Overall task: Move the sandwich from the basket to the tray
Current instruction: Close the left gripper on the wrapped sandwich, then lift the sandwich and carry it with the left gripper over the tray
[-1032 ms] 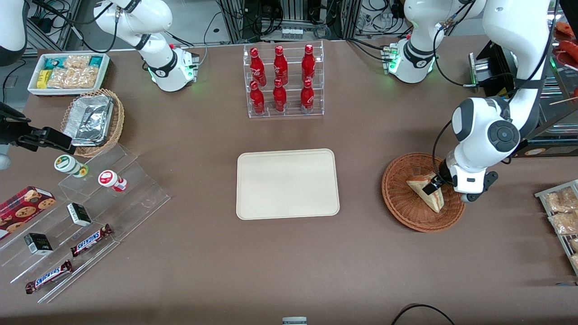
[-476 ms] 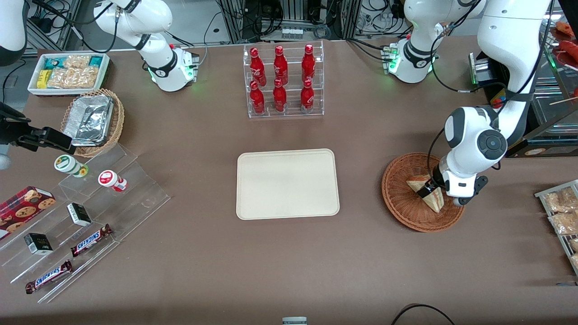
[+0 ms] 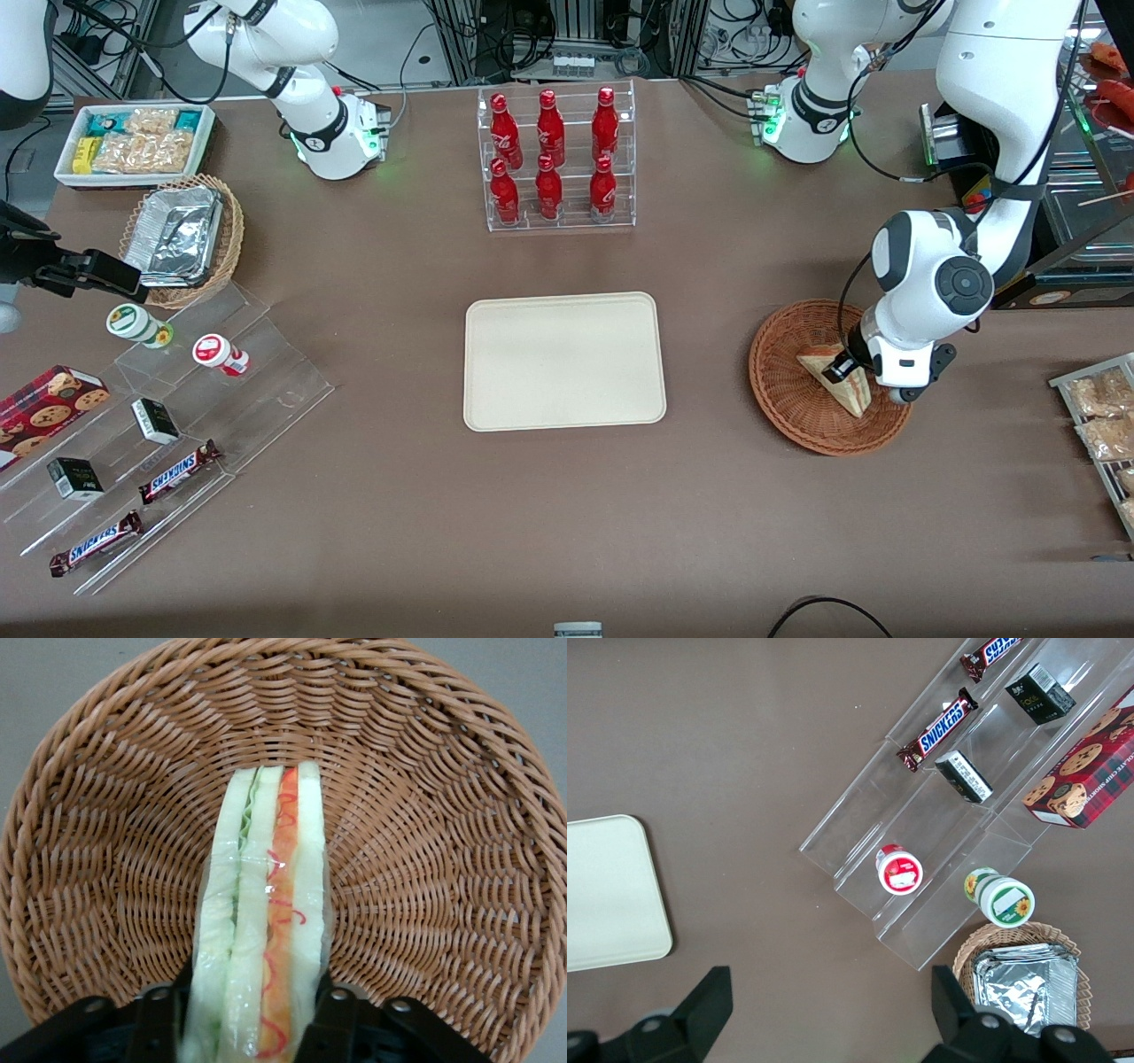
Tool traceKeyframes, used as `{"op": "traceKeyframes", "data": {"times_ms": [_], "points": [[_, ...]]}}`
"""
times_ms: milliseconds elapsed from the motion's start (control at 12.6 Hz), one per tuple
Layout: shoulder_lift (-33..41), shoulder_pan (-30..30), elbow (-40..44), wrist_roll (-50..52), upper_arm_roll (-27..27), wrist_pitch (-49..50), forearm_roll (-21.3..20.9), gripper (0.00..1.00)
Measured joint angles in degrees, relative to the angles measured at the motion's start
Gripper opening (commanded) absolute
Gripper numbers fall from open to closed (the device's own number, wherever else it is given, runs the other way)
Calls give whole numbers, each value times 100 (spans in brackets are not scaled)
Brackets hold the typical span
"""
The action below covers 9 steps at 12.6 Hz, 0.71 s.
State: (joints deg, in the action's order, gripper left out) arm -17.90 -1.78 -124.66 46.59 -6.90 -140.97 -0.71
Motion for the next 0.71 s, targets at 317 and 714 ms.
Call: {"op": "traceKeyframes", "data": {"times_ms": [317, 714], "points": [[66, 1, 117, -52, -20, 318, -1, 0], [288, 26, 1276, -892, -317, 2160, -4, 0]]}}
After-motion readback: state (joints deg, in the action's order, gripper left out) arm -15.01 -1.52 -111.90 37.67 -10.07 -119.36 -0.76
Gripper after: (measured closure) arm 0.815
